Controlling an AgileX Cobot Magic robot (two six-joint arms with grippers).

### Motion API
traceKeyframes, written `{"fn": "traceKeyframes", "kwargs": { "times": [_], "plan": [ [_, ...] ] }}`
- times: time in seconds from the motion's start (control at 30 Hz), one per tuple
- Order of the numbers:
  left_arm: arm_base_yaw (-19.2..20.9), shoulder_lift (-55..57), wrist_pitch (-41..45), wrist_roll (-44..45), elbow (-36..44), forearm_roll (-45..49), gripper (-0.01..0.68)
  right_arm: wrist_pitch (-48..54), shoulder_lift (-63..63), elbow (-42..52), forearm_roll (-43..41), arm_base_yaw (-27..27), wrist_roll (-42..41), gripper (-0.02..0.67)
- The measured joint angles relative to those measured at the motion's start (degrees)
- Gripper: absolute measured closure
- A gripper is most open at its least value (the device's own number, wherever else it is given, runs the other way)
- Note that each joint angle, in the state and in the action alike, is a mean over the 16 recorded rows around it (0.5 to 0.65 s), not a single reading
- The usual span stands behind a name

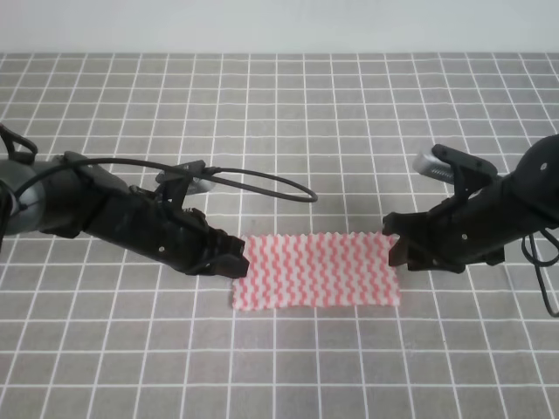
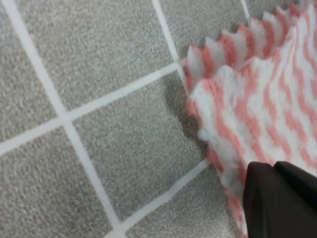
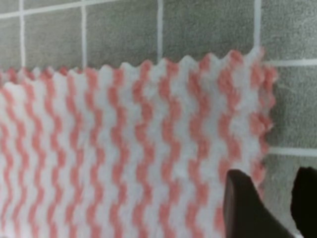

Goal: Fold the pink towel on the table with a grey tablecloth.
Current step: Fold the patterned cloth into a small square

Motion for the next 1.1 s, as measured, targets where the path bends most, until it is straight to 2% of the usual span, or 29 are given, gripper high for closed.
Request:
{"fn": "traceKeyframes", "kwargs": {
  "times": [0.63, 1.1],
  "plan": [
    [0.00, 0.00, 0.34, -0.05, 0.00, 0.00, 0.676, -2.22, 2.71, 0.00, 8.10, 0.00, -6.97, 0.441],
    [0.00, 0.00, 0.60, -0.05, 0.00, -0.04, 0.676, -2.72, 4.28, -0.08, 9.42, -0.03, -7.65, 0.441]
  ]
}}
